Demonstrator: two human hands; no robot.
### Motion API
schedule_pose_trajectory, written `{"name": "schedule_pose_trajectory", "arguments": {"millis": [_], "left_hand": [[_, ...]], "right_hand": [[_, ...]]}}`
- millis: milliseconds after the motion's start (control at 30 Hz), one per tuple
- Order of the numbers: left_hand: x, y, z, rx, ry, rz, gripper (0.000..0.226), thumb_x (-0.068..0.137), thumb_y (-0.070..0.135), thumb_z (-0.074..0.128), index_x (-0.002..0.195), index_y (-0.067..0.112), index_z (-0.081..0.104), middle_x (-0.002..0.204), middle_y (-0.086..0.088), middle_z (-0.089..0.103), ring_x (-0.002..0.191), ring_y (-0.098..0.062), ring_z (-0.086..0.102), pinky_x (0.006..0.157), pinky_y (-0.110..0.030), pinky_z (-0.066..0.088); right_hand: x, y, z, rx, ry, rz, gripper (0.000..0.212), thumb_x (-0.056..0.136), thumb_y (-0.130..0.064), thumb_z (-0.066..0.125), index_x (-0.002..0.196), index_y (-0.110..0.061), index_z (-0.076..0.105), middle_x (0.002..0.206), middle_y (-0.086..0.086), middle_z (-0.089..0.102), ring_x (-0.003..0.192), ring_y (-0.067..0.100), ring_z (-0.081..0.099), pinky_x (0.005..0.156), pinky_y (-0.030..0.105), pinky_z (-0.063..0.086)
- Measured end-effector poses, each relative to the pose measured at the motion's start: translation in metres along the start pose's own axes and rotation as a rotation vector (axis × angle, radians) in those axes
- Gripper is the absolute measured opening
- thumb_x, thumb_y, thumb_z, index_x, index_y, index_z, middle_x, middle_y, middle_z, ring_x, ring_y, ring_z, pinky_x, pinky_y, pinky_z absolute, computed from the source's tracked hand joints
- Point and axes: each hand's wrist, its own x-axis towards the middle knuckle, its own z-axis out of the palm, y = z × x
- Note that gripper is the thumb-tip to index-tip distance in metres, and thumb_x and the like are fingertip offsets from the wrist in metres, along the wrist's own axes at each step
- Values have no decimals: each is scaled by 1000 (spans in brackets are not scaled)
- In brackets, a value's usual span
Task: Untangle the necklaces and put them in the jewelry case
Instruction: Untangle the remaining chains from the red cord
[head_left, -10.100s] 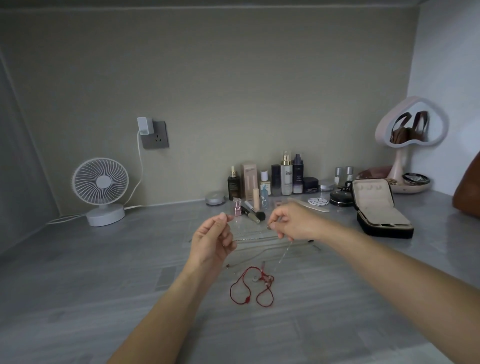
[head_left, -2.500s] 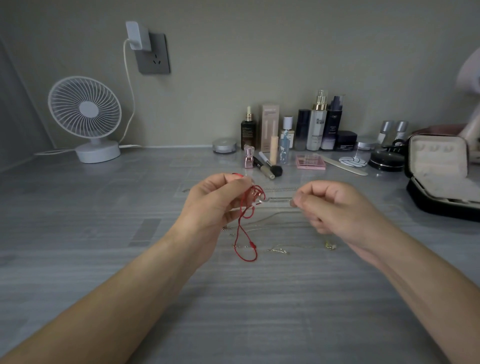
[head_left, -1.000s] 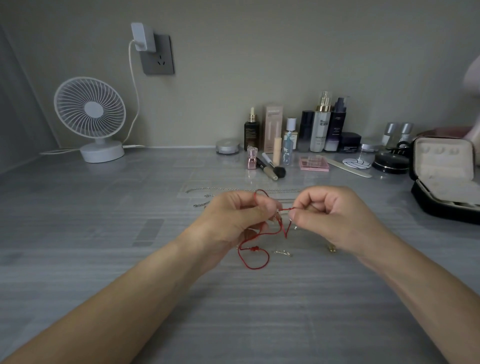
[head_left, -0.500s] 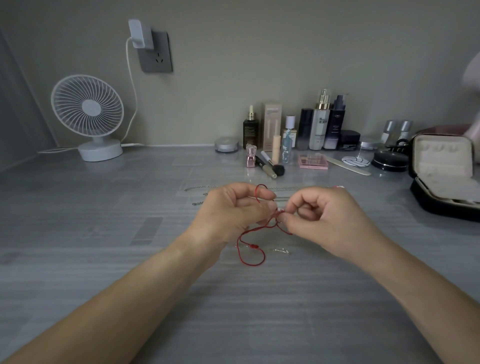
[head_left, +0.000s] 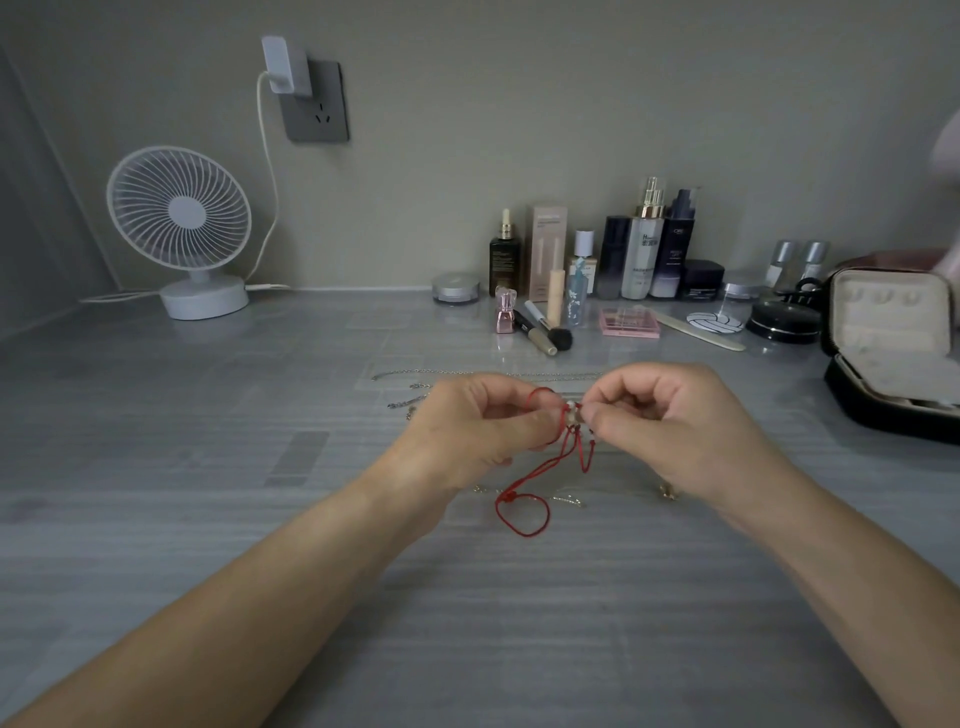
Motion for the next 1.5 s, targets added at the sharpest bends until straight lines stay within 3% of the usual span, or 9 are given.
{"name": "schedule_pose_trajectory", "arguments": {"millis": [200,367,633,767,867,967,1067,1267,1500], "left_hand": [[0,0,1,-15,8,-43,19,88,19,57,69,21,62,65,11,67,64,-3,59,60,-20,42],[-2,3,1,-49,-25,-57,27,78,46,63,71,20,66,73,8,70,69,-8,62,65,-25,42],[0,-1,-2,-54,-16,-10,12,81,27,64,89,20,69,67,9,68,62,-4,59,61,-18,42],[1,-4,-1,-75,-18,-7,10,82,20,64,74,21,69,62,9,64,59,-7,56,63,-22,41],[2,-4,-4,-146,-4,-12,14,84,22,60,72,18,66,63,8,63,58,-8,57,68,-27,42],[3,-1,-7,-160,27,-22,17,87,24,57,74,16,65,62,7,61,56,-5,55,57,-20,40],[4,0,-10,-173,45,-33,19,87,24,57,72,14,63,59,6,59,53,-6,53,51,-18,40],[6,10,-13,-266,88,-138,26,91,16,46,65,15,46,51,0,55,50,-14,50,46,-22,39],[7,15,-25,-439,84,-160,27,90,19,41,62,19,39,40,7,27,38,-11,31,52,-25,38]], "right_hand": [[-1,-2,0,38,20,43,18,80,-8,64,64,-17,66,62,5,57,61,14,45,59,24,37],[-1,-4,0,59,7,68,17,79,-7,64,65,-17,67,64,3,59,62,12,48,59,20,39],[-2,-2,0,17,-67,72,15,78,-12,67,64,-16,68,64,10,56,60,13,45,60,24,38],[-3,-3,1,9,-108,74,13,80,-16,66,68,-19,70,57,5,55,57,8,46,58,17,38],[-2,-4,0,33,-35,95,16,88,-12,56,84,-20,69,44,-12,49,46,4,40,49,11,32],[0,-3,-4,83,96,112,26,88,-2,49,84,-22,65,50,-4,37,50,18,27,47,23,24],[2,-5,-8,229,208,137,31,86,5,41,80,-19,60,48,-6,30,41,8,22,41,18,19],[3,-4,-14,351,203,175,27,86,6,38,85,-13,57,48,-6,30,40,6,21,39,19,14],[5,0,-16,303,272,228,27,83,6,37,81,-13,56,39,-10,32,36,3,22,36,16,15]]}}
